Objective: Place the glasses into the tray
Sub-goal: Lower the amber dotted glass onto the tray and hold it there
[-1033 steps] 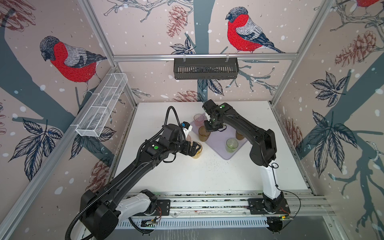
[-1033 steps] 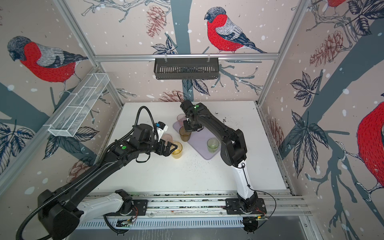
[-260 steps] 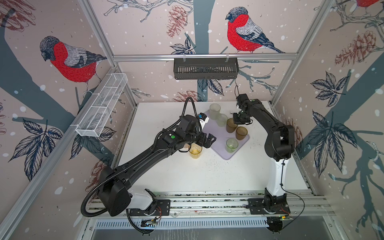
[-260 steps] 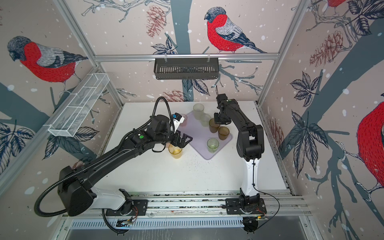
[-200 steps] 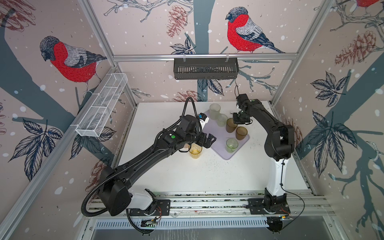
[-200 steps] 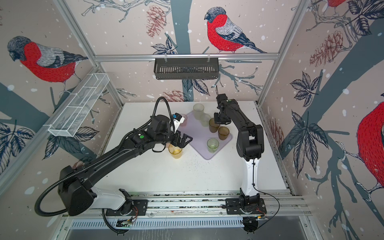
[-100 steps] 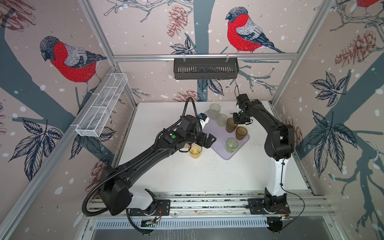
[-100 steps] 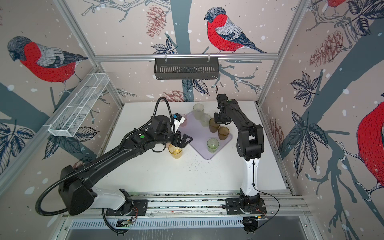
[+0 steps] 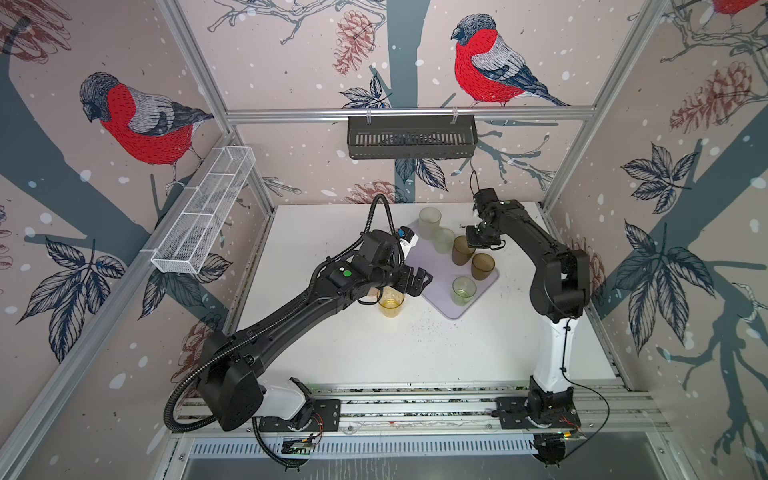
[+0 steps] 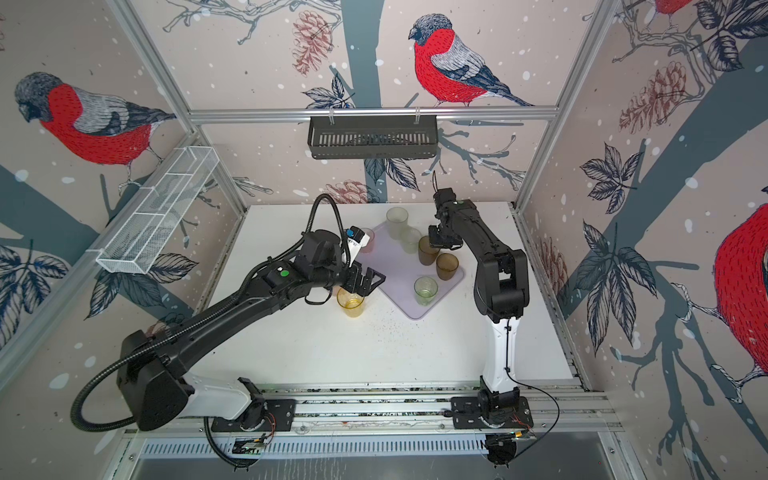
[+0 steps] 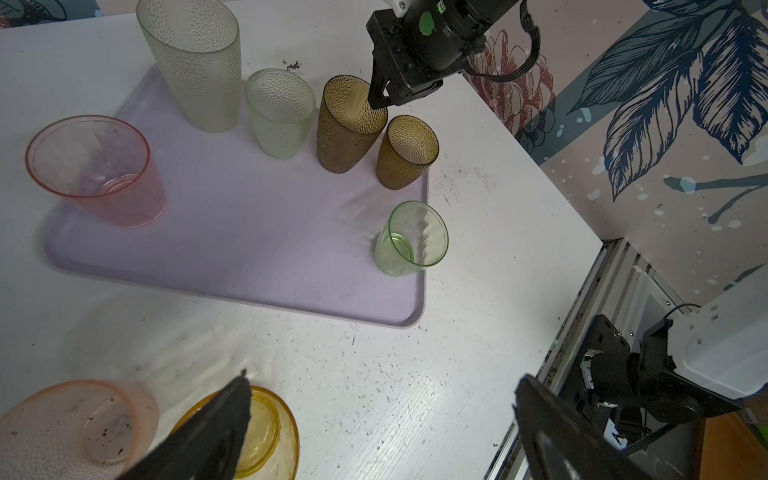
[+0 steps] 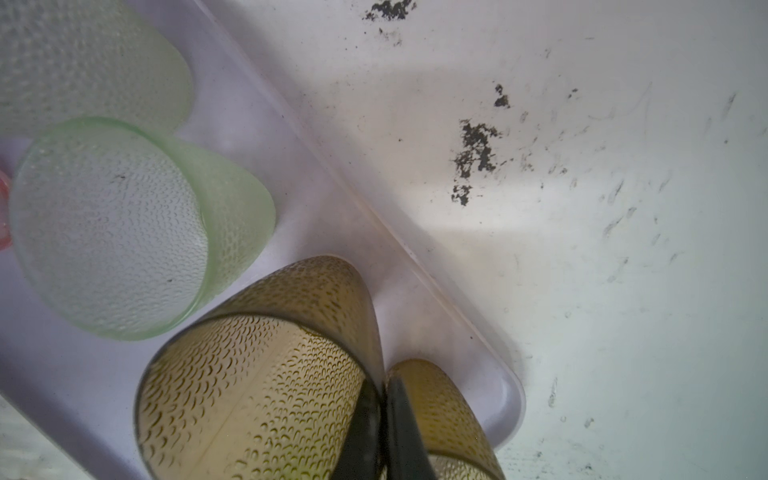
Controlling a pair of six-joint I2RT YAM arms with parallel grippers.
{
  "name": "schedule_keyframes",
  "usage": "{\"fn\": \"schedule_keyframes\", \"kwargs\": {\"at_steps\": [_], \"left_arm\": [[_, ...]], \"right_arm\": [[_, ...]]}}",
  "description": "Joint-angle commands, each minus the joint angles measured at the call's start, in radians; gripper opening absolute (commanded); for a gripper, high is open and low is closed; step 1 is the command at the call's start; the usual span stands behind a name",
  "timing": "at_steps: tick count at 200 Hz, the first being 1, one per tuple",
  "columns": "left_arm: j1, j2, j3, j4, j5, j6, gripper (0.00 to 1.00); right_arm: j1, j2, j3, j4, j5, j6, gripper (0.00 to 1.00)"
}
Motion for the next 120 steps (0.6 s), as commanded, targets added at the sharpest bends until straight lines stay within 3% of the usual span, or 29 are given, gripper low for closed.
{"fn": "schedule_keyframes", "kwargs": {"at_steps": [1, 120], "left_arm": [[-0.003, -0.005, 0.003, 0.007, 0.0, 0.008, 0.99], [-0.003, -0.008, -0.005, 0.011, 0.004, 0.002, 0.98]], "right_arm": [[0.003, -0.003, -0.006, -0.028, 0.007, -0.005, 0.03], [0.004, -0.021, -0.018, -0.017, 0.005, -0.01, 0.03]]}}
